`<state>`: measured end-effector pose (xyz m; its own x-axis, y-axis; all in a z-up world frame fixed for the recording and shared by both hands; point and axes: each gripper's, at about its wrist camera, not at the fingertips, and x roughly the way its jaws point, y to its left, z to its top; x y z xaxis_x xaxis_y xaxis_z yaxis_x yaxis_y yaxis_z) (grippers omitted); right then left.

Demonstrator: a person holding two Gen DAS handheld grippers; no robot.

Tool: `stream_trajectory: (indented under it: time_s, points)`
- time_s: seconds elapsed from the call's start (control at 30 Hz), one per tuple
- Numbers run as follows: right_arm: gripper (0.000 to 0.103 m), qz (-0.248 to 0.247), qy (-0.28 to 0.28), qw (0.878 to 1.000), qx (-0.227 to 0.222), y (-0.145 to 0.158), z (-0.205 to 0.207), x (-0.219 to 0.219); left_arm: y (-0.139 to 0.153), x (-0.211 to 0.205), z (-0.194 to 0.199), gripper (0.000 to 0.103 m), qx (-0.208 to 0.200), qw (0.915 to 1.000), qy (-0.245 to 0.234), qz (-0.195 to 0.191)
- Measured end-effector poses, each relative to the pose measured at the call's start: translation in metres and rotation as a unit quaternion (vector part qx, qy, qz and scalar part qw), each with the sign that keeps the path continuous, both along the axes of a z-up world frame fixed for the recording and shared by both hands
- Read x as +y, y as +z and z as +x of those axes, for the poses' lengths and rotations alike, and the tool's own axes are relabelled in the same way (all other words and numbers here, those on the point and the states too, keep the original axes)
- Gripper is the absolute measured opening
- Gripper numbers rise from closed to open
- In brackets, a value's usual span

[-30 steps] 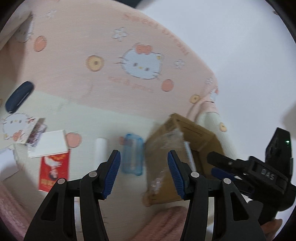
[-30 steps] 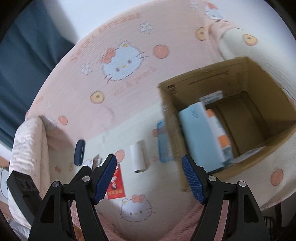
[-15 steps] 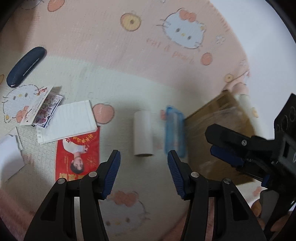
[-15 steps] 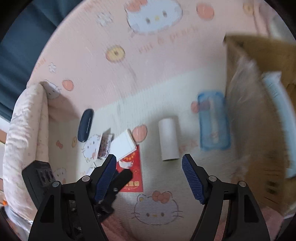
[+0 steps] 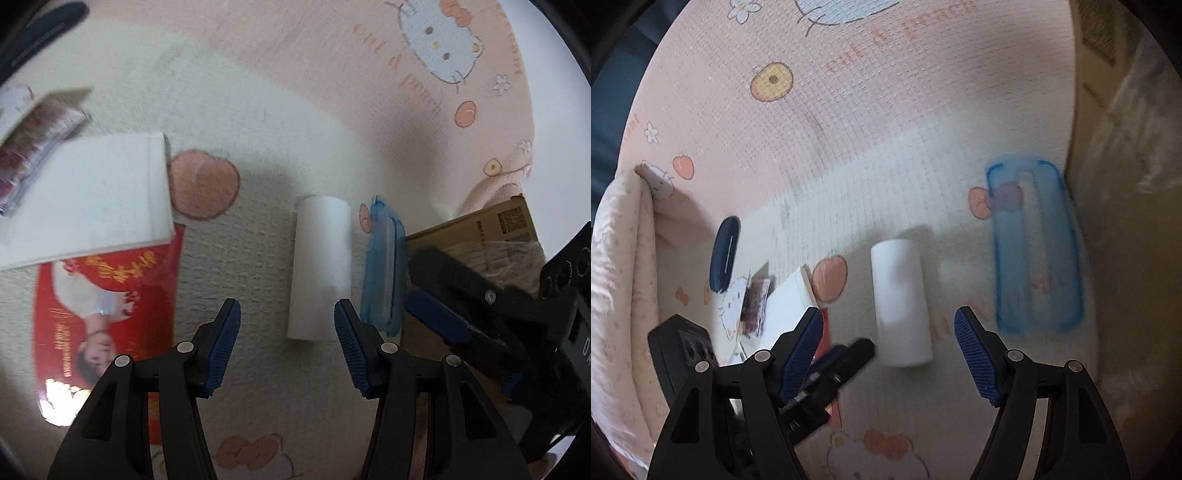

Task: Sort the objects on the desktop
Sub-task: 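Move both grippers from the carton to the white paper roll on the mat, then close both grippers on the white paper roll and lift it upright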

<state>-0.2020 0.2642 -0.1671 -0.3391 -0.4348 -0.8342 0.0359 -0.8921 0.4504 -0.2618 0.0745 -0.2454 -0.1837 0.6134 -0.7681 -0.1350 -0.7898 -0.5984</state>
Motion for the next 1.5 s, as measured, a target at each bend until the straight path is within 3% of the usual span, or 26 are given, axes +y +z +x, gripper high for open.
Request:
stream_trajectory:
  time_s: [0.3, 0.4, 0.43, 0.57, 0.7, 0.77, 0.97, 1.13, 1.5]
  points:
    - [0.072, -0.064, -0.021, 0.996, -0.056, -0.042, -0.019, 0.000, -0.011, -0.006, 0.008, 0.048, -0.016, 0.9985, 0.006, 0.052]
    - [0.069, -0.065, -0.021, 0.995, -0.067, -0.050, -0.020, -0.001, -0.017, -0.010, 0.009, 0.048, -0.032, 0.9966, 0.004, 0.075]
    - [0.068, -0.063, -0.024, 0.995, -0.069, -0.052, -0.019, -0.002, -0.019, -0.009, 0.010, 0.047, -0.037, 0.9958, 0.003, 0.084]
    - [0.044, -0.056, -0.035, 0.995, -0.079, -0.063, -0.015, 0.001, -0.025, -0.009, 0.009, 0.047, -0.052, 0.9926, 0.009, 0.109]
    - [0.043, -0.099, -0.049, 0.990, -0.086, -0.071, -0.013, 0.006, -0.027, -0.004, 0.009, 0.047, -0.056, 0.9919, 0.001, 0.114]
    - [0.043, -0.096, -0.045, 0.991, -0.081, -0.070, -0.013, 0.005, -0.024, -0.001, 0.009, 0.046, -0.046, 0.9935, -0.001, 0.104]
    - [0.041, -0.079, -0.030, 0.995, -0.059, -0.059, -0.009, -0.003, -0.014, -0.004, 0.010, 0.045, -0.022, 0.9942, -0.002, 0.105]
    - [0.041, -0.063, -0.011, 0.998, -0.028, -0.030, -0.003, -0.011, 0.009, -0.012, 0.015, 0.045, 0.000, 0.9918, -0.003, 0.128]
    - [0.041, -0.073, 0.012, 0.997, 0.019, 0.037, 0.030, -0.024, 0.078, -0.030, 0.042, 0.045, 0.064, 0.9887, -0.002, 0.135]
